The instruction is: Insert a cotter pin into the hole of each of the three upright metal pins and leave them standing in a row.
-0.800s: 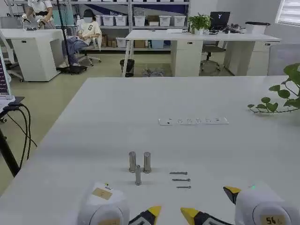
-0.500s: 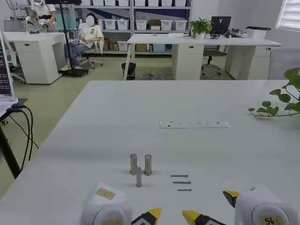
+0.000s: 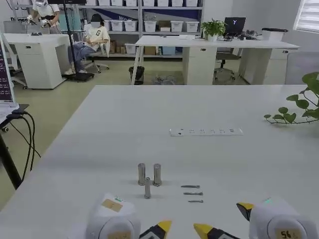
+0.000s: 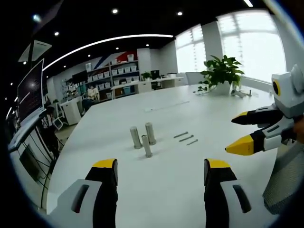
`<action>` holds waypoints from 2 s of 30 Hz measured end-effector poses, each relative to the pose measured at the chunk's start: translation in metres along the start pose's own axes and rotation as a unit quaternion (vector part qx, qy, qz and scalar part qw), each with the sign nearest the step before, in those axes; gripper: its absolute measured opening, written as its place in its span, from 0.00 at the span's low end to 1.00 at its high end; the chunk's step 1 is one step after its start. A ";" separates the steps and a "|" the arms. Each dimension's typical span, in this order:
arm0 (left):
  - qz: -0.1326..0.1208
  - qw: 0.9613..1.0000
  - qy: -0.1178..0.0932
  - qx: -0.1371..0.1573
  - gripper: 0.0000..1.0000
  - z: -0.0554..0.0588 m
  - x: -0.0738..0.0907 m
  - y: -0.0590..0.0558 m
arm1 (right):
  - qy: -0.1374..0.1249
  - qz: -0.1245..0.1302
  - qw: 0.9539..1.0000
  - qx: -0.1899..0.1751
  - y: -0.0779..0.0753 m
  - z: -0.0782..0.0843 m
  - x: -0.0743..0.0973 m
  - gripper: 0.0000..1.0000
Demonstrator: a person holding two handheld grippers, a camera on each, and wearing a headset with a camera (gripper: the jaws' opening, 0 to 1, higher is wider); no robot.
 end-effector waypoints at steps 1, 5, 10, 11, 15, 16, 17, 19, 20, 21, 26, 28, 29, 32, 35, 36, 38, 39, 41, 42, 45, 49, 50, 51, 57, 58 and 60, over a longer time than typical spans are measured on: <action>0.000 1.000 0.000 0.000 0.72 0.000 0.000 0.000 | 0.000 0.000 1.000 0.000 0.000 0.000 0.000 0.63; 0.000 1.000 0.000 0.000 0.72 0.000 0.000 0.000 | 0.001 0.001 1.000 -0.001 0.000 0.000 0.000 0.63; -0.001 1.000 -0.001 0.000 0.72 0.000 0.000 0.000 | 0.001 -0.001 1.000 0.000 0.000 0.000 0.000 0.63; -0.001 1.000 0.000 0.000 0.72 0.000 0.000 0.001 | 0.002 -0.001 1.000 -0.001 0.000 0.000 0.000 0.63; -0.001 1.000 -0.001 0.000 0.72 0.000 0.000 0.001 | 0.002 0.000 1.000 0.000 0.000 0.000 0.000 0.63; -0.001 1.000 -0.001 -0.001 0.72 0.000 0.000 0.001 | 0.002 0.000 1.000 0.000 0.000 0.000 0.000 0.63; -0.001 1.000 -0.001 -0.001 0.72 0.000 0.000 0.001 | 0.002 0.000 1.000 0.000 0.000 0.000 0.000 0.63; 0.000 1.000 -0.001 -0.001 0.72 0.000 0.000 0.000 | 0.002 -0.001 1.000 0.001 0.001 0.000 0.000 0.62; 0.000 1.000 -0.001 -0.001 0.72 0.000 0.000 0.000 | 0.001 -0.001 1.000 0.002 0.001 0.000 0.000 0.62; 0.000 1.000 -0.001 -0.001 0.72 0.000 0.000 0.000 | -0.004 0.000 1.000 0.008 0.000 -0.001 0.000 0.62; 0.000 1.000 0.000 -0.002 0.72 0.001 0.000 0.000 | -0.003 -0.001 1.000 0.008 0.001 -0.001 0.000 0.62; 0.001 1.000 0.001 -0.002 0.72 0.000 0.000 0.000 | -0.004 -0.001 1.000 0.005 0.000 0.000 0.000 0.62; 0.001 1.000 0.000 -0.003 0.72 0.000 0.000 0.000 | -0.004 -0.001 1.000 0.006 0.001 -0.001 0.000 0.62; 0.000 1.000 0.001 -0.004 0.72 0.001 0.000 0.000 | -0.005 -0.003 1.000 0.009 0.001 -0.001 -0.001 0.62; 0.003 1.000 -0.004 -0.005 0.72 -0.001 0.000 -0.001 | -0.007 -0.004 1.000 0.014 0.002 -0.001 -0.001 0.63; 0.004 1.000 -0.006 -0.007 0.72 -0.001 0.000 -0.001 | -0.009 -0.005 1.000 0.013 0.002 -0.002 -0.001 0.63; 0.006 1.000 -0.007 -0.010 0.72 -0.002 0.000 -0.002 | -0.008 -0.005 1.000 0.011 0.002 -0.001 -0.001 0.63; 0.005 1.000 -0.008 -0.011 0.72 -0.002 0.000 -0.002 | -0.008 -0.006 1.000 0.011 0.002 -0.001 -0.001 0.63; 0.003 1.000 -0.009 -0.013 0.72 -0.002 0.001 -0.001 | -0.011 -0.007 1.000 0.009 0.003 -0.003 0.000 0.63; 0.002 1.000 -0.009 -0.014 0.72 -0.002 0.001 0.000 | -0.013 -0.007 1.000 0.008 0.003 -0.003 0.000 0.63; 0.001 1.000 -0.011 -0.015 0.72 -0.002 0.001 0.001 | -0.020 -0.005 1.000 0.004 0.002 -0.007 0.003 0.63; 0.000 1.000 -0.009 -0.016 0.72 -0.002 0.001 0.002 | -0.028 -0.005 1.000 -0.011 0.000 -0.009 0.005 0.62; -0.001 1.000 -0.010 -0.017 0.71 -0.003 0.001 0.002 | -0.028 -0.006 0.999 -0.015 0.000 -0.009 0.006 0.62; -0.001 1.000 -0.010 -0.018 0.71 -0.003 0.001 0.002 | -0.028 -0.008 0.999 -0.016 0.000 -0.010 0.006 0.62; 0.008 1.000 -0.015 -0.022 0.65 -0.003 0.001 0.001 | -0.036 -0.010 0.999 -0.024 -0.003 -0.021 0.013 0.60; 0.009 1.000 -0.012 -0.021 0.64 -0.002 0.001 0.000 | -0.034 -0.013 0.999 -0.026 -0.004 -0.022 0.014 0.60; 0.012 1.000 -0.005 -0.015 0.62 0.000 0.001 -0.001 | -0.025 -0.018 0.999 -0.030 -0.006 -0.023 0.017 0.60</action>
Point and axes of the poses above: the centre of the closed fingertips' face, and the gripper's own axes: x roughly backward along the fingers, y roughly to its left, z roughly out of its underside, the point moved 10 cm from there along x, roughly backward along the fingers, and after that the axes turned 5 degrees about -y, right-handed, at the moved point
